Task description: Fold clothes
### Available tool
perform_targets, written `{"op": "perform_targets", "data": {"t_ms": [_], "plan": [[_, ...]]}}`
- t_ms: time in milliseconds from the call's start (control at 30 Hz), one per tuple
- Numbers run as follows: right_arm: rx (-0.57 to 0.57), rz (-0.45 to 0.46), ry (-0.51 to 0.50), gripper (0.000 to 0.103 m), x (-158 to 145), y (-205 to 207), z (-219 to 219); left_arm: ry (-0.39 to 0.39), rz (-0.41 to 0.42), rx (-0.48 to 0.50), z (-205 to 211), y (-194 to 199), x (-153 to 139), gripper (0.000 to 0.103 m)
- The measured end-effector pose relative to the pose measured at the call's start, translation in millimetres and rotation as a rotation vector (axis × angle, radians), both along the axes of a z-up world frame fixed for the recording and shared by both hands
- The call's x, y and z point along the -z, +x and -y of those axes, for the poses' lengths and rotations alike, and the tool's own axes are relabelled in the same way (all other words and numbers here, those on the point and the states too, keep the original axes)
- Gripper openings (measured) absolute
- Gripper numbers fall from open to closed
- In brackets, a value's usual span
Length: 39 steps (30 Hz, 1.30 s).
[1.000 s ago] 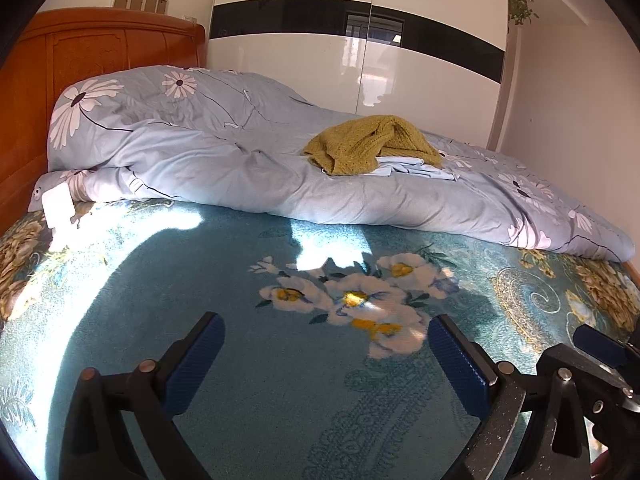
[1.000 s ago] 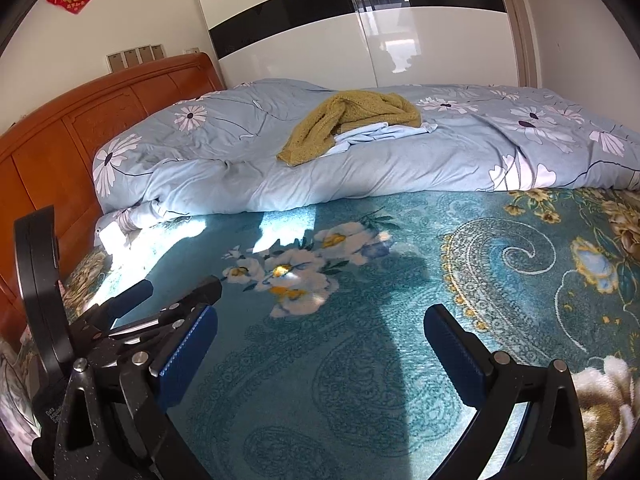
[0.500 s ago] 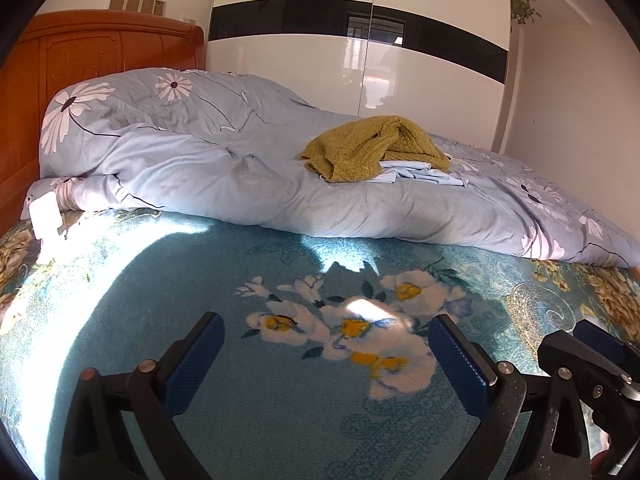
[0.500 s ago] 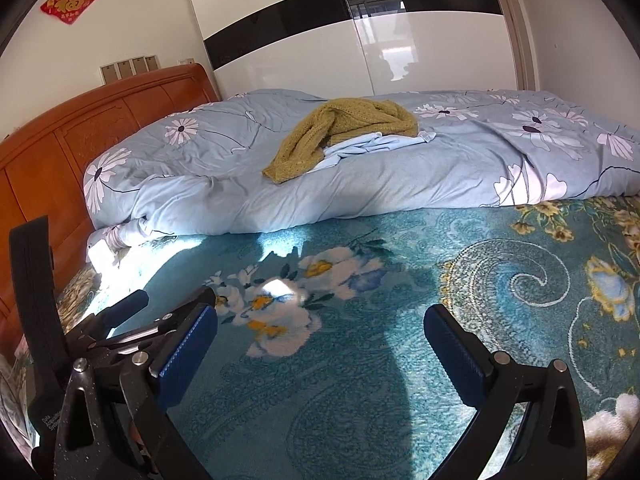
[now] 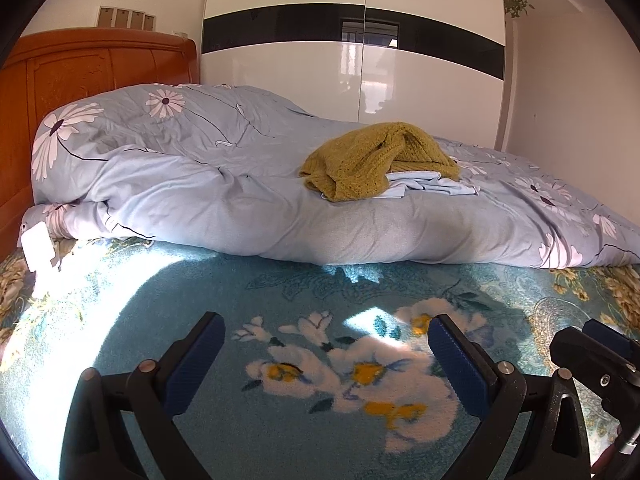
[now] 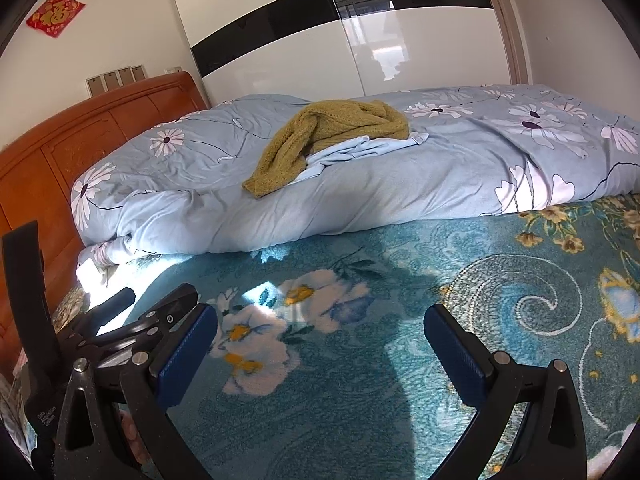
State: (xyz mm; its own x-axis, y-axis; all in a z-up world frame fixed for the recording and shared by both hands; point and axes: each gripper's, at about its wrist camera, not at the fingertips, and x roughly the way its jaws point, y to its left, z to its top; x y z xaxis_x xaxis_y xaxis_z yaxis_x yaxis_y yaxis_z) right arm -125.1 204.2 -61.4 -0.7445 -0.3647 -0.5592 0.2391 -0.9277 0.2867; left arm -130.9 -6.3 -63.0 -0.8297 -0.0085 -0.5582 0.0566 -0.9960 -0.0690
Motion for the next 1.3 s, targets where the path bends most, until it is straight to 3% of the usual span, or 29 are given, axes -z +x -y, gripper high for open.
{"op": "perform_targets", "data": {"t_ms": [467, 667, 733, 833, 867, 1000, 1133, 1300], "plan": [[0.084, 0.041, 0.005, 0.103, 11.3, 0.5, -46.1, -0.113, 0.051, 0.074, -22.9, -167.6, -27.7, 0.103], [0.097, 0.059, 0.029, 0.103, 12.7, 5.8, -57.4, -0.199, 0.109, 0.002, -37.6, -237.0, -22.1, 0.102], [0.107, 0.065, 0.031, 0.103, 12.8, 9.6, -63.1, -0.191, 0.132, -0.003, -39.1, -248.2, -19.8, 0.096], [0.124, 0.072, 0.035, 0.103, 12.5, 15.8, -70.6, -0.171, 0.179, 0.006, -41.8, -261.0, -14.0, 0.075], [0.13, 0.076, 0.035, 0.103, 12.2, 17.6, -72.6, -0.164, 0.196, 0.012, -43.2, -263.7, -12.0, 0.059], [0.142, 0.084, 0.034, 0.103, 7.9, 23.5, -77.5, -0.145, 0.201, -0.004, -46.3, -262.4, -13.1, 0.021], [0.145, 0.074, 0.037, 0.103, -0.6, 31.9, -79.1, -0.118, 0.153, -0.028, -35.8, -242.1, -29.1, 0.017], [0.144, 0.059, 0.035, 0.103, -13.2, 43.8, -78.0, -0.004, 0.023, 0.016, -7.6, -190.3, -76.8, 0.016]]}}
